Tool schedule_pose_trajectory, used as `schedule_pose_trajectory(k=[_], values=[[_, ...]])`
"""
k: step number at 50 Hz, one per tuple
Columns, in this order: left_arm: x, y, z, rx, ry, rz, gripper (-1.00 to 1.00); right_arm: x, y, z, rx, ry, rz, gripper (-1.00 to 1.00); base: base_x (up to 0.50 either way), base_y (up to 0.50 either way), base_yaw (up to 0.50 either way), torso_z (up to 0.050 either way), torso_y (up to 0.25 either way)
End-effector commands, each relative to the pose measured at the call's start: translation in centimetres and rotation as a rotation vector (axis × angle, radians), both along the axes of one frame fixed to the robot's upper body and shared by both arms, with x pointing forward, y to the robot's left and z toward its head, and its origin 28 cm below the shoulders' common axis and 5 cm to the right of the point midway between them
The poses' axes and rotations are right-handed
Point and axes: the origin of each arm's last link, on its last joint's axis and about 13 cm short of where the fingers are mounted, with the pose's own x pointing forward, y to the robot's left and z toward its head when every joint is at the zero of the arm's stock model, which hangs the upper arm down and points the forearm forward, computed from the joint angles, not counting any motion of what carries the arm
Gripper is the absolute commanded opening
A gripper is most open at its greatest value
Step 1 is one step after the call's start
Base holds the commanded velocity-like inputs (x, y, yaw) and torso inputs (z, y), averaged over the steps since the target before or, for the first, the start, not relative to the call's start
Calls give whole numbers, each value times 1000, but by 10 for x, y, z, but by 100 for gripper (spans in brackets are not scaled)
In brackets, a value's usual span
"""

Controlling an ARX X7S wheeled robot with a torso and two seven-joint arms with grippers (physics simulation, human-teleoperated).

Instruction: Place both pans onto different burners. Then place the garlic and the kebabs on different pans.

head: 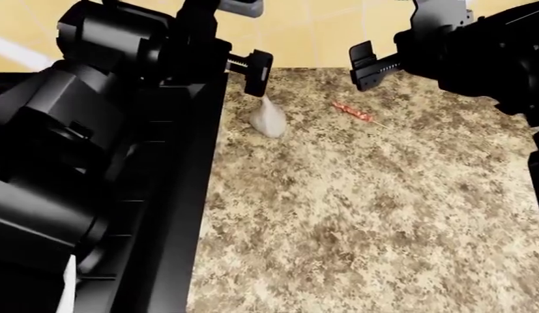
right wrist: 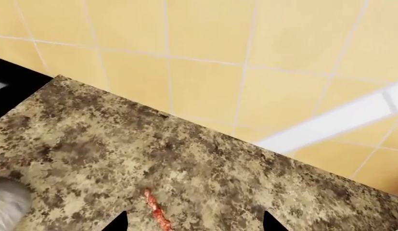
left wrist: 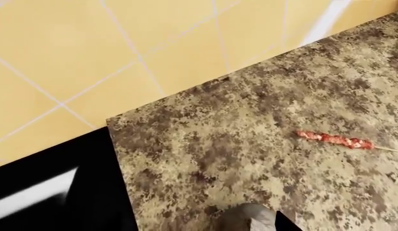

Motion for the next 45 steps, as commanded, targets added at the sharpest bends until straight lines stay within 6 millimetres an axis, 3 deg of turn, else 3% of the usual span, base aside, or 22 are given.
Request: schedule_pose_trajectory(k=[1,21,45], values=[[1,-5,-12,-35,32,-48,100,6,-3,-1,1,7,-6,100,0,0,0,0,-121],[-12,-10,-2,-79,0,-90,100,11,-2,-3,-6,19,-5,100,0,0,0,0,-28],[0,-15,-30,-108,105,-132,100,14,-6,-1,-7,14,-23,100,0,0,0,0,0]])
